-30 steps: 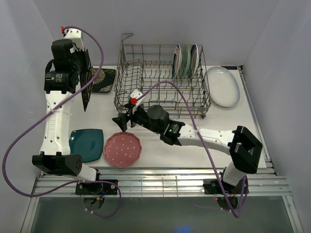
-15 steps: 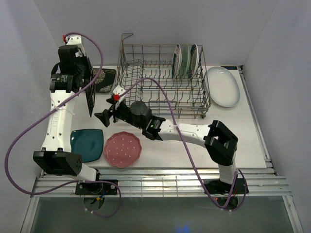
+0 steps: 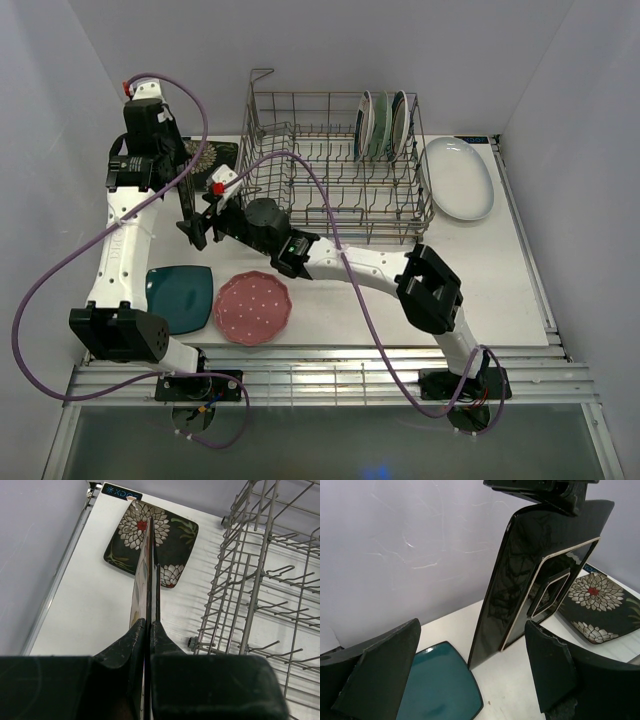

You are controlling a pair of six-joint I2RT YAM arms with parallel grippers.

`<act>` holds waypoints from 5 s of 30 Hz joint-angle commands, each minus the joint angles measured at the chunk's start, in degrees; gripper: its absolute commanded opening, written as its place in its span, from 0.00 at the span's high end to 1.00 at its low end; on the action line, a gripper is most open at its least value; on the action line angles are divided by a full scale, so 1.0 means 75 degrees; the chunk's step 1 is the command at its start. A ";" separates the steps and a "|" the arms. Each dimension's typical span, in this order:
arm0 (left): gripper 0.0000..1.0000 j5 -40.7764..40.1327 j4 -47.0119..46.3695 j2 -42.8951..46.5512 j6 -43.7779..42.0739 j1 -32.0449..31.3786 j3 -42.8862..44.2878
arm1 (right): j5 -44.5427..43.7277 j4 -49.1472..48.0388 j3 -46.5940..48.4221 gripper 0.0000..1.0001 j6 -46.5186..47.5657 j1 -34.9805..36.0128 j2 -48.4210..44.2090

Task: Load the plates into the dish rack
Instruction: Pick up the plate from the corner of the board, then insert the plate into the dish rack.

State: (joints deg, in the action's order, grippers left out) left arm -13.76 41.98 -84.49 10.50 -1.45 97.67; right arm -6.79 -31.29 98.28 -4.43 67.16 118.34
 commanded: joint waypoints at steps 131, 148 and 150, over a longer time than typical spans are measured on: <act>0.08 -0.0954 -0.3417 0.3144 0.0405 0.0018 -0.2100 | -0.4415 -0.2378 0.3326 0.92 0.1457 -0.0118 0.1870; 0.02 -0.1271 -0.4355 0.3987 -0.0381 0.0018 -0.3893 | -0.4216 -0.2356 0.3455 0.92 0.1692 -0.0095 0.0827; 0.02 -0.1283 -0.4436 0.4058 -0.0416 0.0018 -0.4080 | -0.4204 -0.2332 0.3560 0.92 0.1703 -0.0095 0.0744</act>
State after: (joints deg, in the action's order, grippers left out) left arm -22.24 11.25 -56.31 8.73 -1.56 68.40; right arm -38.83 -32.93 118.30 8.19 66.28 135.11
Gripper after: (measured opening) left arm 0.978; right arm 0.126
